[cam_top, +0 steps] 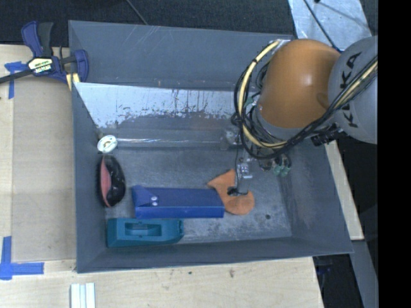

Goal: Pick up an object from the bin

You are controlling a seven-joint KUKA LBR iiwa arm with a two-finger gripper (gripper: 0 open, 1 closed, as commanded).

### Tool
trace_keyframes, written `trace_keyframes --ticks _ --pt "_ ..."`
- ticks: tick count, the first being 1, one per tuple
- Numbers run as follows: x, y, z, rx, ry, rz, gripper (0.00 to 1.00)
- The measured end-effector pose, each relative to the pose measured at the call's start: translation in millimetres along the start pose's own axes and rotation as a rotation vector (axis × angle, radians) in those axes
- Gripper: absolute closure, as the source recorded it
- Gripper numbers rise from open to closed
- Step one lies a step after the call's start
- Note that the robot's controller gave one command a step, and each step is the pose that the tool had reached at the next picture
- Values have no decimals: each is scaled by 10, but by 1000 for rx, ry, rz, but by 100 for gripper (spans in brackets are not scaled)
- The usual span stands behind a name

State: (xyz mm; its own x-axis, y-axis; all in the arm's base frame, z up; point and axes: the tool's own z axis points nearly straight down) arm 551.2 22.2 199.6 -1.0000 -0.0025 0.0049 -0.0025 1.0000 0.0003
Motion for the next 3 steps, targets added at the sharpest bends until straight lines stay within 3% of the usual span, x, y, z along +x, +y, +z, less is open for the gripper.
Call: trace_keyframes --ticks 1,2,3 --pt "-17 -2 -45 0 -9 1 0" --pt "203 -214 474 0 -12 55 0" --pt "119 -464 934 0 -7 70 0"
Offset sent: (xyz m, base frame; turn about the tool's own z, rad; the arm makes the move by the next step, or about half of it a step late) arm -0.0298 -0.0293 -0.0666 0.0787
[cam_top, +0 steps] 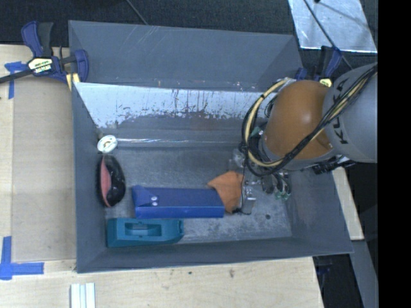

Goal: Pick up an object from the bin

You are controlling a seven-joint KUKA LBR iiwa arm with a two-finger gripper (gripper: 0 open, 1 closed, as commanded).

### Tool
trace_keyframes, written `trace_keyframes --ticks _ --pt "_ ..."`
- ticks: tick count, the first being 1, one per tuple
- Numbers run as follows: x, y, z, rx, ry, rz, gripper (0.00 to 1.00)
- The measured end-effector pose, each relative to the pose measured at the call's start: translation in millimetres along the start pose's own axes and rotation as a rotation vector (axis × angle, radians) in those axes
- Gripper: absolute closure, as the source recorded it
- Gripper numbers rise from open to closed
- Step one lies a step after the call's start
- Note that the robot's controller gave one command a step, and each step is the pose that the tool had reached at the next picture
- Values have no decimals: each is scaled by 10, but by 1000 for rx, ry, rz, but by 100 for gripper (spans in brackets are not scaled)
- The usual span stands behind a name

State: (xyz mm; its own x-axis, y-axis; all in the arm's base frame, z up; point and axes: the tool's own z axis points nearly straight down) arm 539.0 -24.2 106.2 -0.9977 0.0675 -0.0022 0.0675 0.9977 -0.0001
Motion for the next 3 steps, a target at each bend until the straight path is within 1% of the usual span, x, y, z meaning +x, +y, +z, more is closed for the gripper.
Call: trace_keyframes --ticks 1,2,3 --pt "82 183 280 0 -1 115 100" --pt "82 183 280 0 -1 115 100" --pt "282 167 -1144 0 -2 117 100"
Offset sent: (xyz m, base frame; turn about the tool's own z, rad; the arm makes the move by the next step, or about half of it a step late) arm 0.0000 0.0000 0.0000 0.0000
